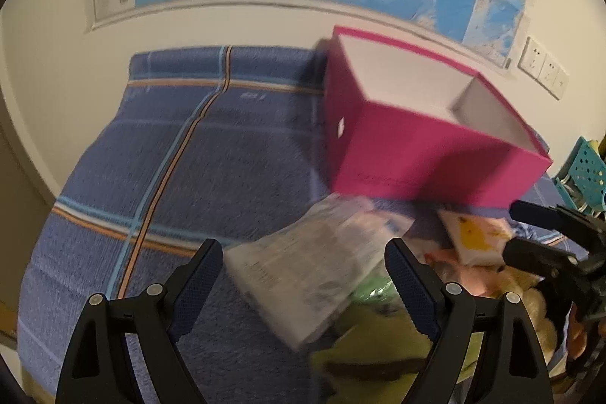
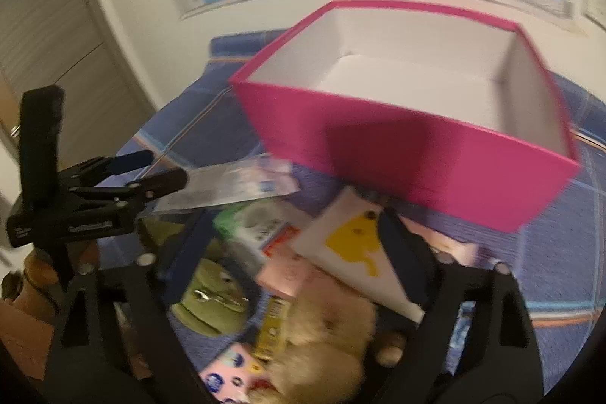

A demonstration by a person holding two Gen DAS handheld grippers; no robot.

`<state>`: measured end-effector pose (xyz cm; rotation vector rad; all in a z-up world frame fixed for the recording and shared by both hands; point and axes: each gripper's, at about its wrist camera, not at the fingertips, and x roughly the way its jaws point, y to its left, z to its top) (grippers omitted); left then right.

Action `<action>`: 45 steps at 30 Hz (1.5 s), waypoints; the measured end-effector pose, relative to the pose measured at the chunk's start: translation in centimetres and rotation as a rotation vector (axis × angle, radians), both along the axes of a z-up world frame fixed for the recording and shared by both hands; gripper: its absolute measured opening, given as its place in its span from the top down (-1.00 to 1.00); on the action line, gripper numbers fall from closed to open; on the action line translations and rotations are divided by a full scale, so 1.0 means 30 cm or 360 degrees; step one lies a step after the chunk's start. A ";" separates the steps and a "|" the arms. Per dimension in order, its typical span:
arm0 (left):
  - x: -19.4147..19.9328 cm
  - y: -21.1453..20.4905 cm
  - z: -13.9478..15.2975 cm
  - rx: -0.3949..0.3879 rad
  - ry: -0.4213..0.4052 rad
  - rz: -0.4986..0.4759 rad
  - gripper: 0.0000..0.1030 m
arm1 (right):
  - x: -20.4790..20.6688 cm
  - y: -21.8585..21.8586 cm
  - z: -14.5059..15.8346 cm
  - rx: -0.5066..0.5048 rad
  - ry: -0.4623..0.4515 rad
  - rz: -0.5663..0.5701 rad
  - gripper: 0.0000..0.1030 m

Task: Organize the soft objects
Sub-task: 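Grasp the clear plastic bag of papers with the left gripper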

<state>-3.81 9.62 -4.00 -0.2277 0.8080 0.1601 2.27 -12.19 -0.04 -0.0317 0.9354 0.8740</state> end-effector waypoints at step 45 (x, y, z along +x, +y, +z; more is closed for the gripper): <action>-0.066 0.166 -0.079 -0.0211 0.0115 -0.0210 -0.32 | 0.123 0.226 -0.155 -0.0146 0.0467 0.0296 0.33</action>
